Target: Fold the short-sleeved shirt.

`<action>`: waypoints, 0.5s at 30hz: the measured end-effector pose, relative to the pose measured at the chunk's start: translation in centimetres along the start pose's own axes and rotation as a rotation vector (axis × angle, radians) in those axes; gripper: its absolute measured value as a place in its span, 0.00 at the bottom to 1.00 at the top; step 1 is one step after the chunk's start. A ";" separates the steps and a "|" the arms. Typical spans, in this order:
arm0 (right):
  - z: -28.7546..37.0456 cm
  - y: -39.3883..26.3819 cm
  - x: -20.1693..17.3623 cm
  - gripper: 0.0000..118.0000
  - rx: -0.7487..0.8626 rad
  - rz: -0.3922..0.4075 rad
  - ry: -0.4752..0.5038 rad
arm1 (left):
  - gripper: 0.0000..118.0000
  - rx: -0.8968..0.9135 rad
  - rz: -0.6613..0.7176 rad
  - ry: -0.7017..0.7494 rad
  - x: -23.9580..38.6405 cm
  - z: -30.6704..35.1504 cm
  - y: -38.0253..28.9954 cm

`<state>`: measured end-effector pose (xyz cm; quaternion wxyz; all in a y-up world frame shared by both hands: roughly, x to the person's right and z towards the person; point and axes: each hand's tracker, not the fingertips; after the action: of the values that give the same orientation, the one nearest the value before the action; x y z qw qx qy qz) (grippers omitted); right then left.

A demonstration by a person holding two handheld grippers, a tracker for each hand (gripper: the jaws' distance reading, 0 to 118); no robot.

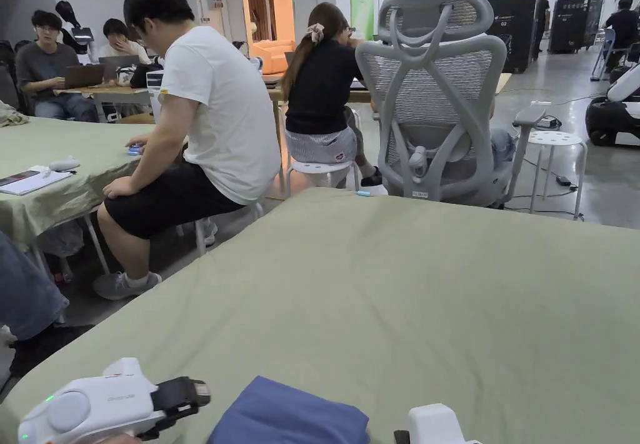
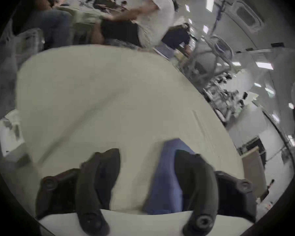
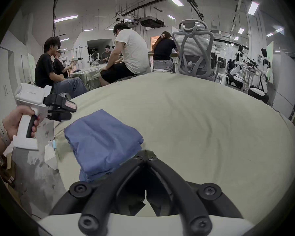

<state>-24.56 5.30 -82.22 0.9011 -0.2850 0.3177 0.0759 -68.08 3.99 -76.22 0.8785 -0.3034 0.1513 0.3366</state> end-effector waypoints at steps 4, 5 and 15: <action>1.2 -0.3 1.0 0.00 0.010 -0.011 -0.020 | 0.00 -0.008 -0.104 0.067 1.9 1.1 -1.1; 1.7 -0.3 1.4 0.00 0.012 -0.020 -0.023 | 0.00 0.007 -0.139 0.062 3.1 1.4 -1.7; 16.7 -0.3 12.0 0.00 0.170 -0.085 -0.245 | 0.00 0.279 -0.542 -0.145 27.7 7.6 -13.2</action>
<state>-6.15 13.94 -78.88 0.9564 -0.2094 0.1985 0.0446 -38.46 14.88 -77.64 0.9779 -0.1843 0.0466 0.0868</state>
